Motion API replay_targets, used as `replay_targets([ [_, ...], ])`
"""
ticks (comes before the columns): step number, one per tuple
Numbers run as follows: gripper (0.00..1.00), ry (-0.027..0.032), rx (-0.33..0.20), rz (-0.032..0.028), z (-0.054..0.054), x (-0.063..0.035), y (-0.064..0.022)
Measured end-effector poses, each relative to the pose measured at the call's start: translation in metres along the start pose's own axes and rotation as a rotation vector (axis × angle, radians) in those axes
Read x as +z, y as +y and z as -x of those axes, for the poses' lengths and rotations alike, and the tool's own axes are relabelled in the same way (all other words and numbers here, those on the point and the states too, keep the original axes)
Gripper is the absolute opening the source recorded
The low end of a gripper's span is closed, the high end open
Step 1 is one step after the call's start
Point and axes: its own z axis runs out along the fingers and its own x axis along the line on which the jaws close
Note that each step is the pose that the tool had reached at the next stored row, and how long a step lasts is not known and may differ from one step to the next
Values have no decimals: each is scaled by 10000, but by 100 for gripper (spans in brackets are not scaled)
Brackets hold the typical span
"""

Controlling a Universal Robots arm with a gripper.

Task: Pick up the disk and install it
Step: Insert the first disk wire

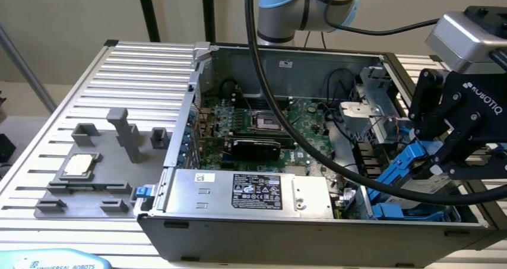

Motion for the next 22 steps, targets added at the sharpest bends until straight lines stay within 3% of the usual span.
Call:
replay_targets([
  [4, 33, -2, -3, -16, 2, -5, -1],
  [7, 33, -27, -5, -67, 4, -8, 3],
  [13, 33, -287, -33, -175, 24, 0, 44],
  [18, 33, -503, -53, -225, 51, 1, 74],
  [22, 33, -584, -75, -238, 59, 14, 73],
])
